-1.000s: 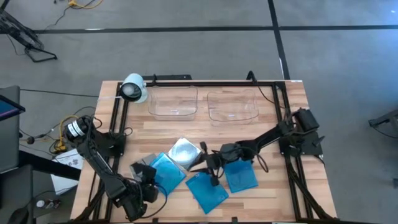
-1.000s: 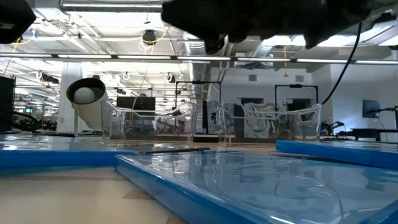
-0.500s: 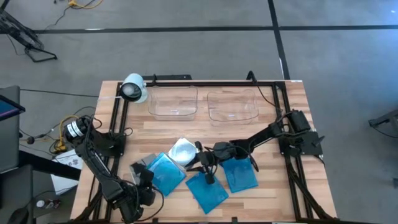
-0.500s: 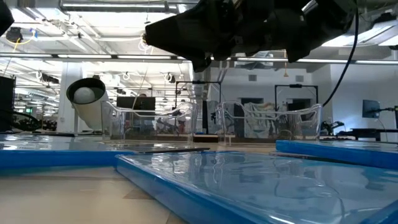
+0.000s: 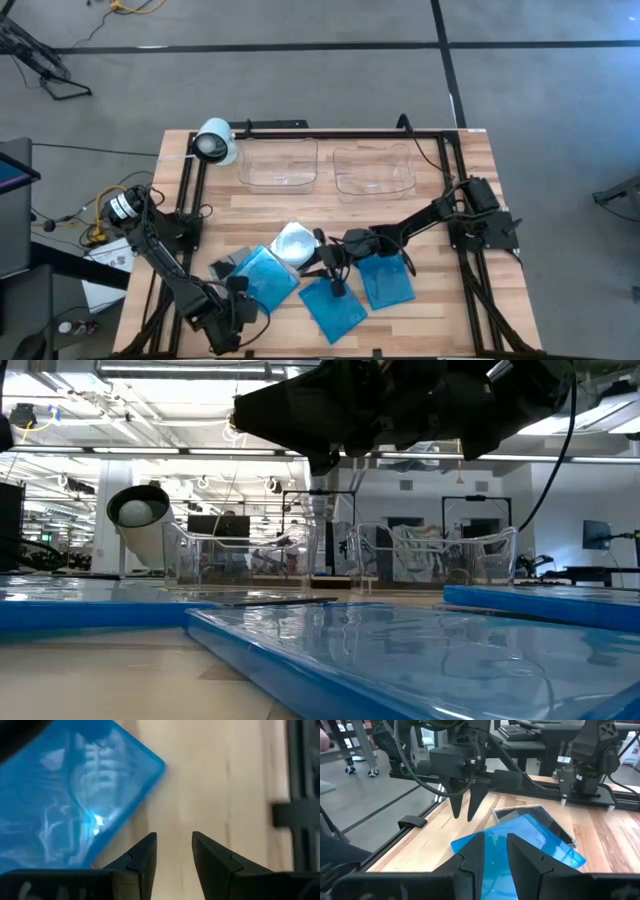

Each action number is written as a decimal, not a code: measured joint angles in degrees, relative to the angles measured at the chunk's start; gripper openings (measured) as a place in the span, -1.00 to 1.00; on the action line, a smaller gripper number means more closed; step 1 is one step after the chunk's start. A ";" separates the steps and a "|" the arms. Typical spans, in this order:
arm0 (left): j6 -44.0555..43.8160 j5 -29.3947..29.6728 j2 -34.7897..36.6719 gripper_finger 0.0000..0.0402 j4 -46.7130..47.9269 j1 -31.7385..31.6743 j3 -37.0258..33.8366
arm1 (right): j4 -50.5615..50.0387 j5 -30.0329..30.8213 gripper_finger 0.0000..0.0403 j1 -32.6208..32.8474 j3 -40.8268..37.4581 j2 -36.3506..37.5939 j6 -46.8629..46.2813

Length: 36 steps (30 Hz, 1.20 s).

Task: Pick & place jewel cases by type
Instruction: Put the left blue cd case into the left transparent bin

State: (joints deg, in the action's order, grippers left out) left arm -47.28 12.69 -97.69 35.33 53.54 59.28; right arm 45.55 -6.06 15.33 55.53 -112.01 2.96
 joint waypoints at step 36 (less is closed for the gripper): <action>0.53 22.97 -28.06 -0.42 41.11 7.21 23.11 | -3.19 -0.18 -0.62 -2.38 0.00 0.04 -13.37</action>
State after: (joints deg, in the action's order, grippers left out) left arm -46.75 35.66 -125.75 76.43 60.75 82.39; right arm 42.36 -6.24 12.95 55.52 -111.96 -10.41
